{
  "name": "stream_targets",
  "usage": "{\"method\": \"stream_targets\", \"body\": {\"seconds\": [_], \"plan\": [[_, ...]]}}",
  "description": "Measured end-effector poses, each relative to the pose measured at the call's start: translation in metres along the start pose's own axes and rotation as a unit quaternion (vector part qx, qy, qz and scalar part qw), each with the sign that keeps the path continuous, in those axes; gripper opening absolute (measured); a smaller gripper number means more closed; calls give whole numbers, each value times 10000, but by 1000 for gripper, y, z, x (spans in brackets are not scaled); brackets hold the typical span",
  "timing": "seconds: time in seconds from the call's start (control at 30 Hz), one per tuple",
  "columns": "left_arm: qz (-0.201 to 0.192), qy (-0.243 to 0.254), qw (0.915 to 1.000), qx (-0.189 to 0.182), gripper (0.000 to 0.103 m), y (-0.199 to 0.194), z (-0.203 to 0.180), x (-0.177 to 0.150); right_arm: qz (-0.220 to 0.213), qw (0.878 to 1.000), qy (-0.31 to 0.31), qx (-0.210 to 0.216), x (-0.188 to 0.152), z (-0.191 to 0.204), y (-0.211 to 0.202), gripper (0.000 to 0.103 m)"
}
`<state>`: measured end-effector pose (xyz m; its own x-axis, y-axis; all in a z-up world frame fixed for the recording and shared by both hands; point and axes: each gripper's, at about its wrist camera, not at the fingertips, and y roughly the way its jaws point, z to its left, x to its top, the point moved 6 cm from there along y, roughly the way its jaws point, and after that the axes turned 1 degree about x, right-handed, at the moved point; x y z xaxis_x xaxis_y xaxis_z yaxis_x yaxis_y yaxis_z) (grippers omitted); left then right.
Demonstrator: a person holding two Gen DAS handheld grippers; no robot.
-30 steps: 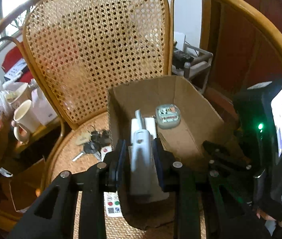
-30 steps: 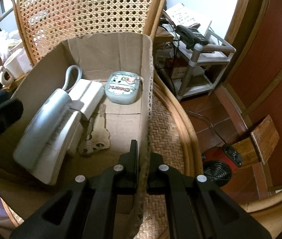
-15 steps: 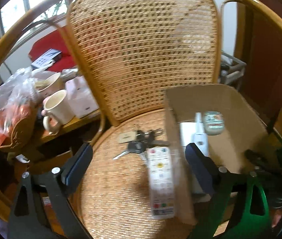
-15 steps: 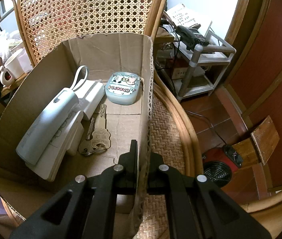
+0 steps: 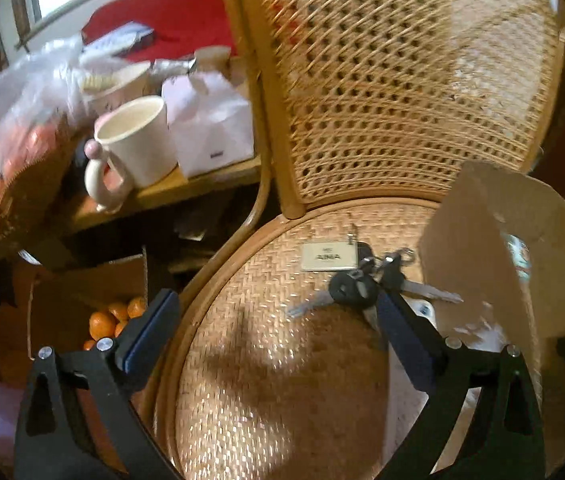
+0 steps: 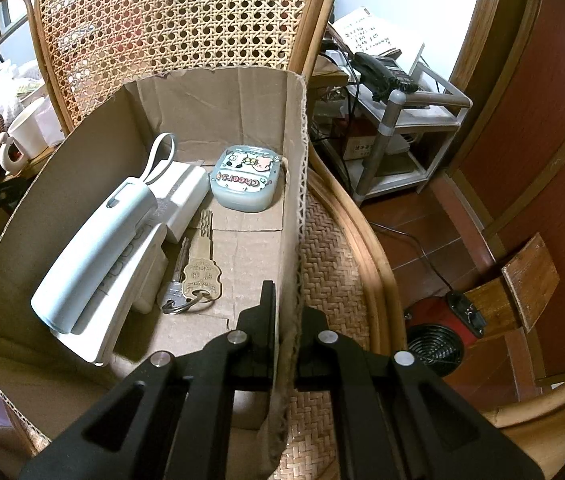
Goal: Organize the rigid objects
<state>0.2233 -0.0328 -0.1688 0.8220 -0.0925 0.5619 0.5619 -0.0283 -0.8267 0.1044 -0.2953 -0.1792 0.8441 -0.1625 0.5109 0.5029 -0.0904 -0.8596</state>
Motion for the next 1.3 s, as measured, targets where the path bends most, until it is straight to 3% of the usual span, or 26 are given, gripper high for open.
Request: {"method": "stream_targets", "body": {"seconds": [0.1,0.23,0.53,0.63,0.77,1.0,1.07,1.2,1.27,1.3], "plan": [[95,-85,9999,-11,98,20,0,0,5,10000,-9,-4,0,0,0,7],[165,163,9997,42,98,40,-9,1,5,10000,-23,-13,1,-1,-1,7],[462,-78,9983,-339,98,71,-23,-2,-1,10000,-23,-14,1,-2,0,7],[399,-110,9991,21,98,80,-19,-2,1,10000,-25,-12,1,-2,0,7],[457,-273,9983,-240,98,88,-20,-2,-1,10000,-32,-7,1,-2,0,7],[386,63,9987,-340,98,98,-31,-4,-1,10000,-34,-5,0,-2,0,7],[473,9,9976,-500,95,101,-31,-4,-2,10000,-35,-8,0,-2,0,7],[342,441,9977,-396,80,96,-33,-8,0,10000,-33,-7,0,-3,0,7],[299,587,9968,-452,69,93,-42,-8,-4,10000,-28,-11,0,-3,0,7],[297,656,9964,-454,56,90,-47,-8,-4,10000,-24,-17,0,-3,1,7]]}}
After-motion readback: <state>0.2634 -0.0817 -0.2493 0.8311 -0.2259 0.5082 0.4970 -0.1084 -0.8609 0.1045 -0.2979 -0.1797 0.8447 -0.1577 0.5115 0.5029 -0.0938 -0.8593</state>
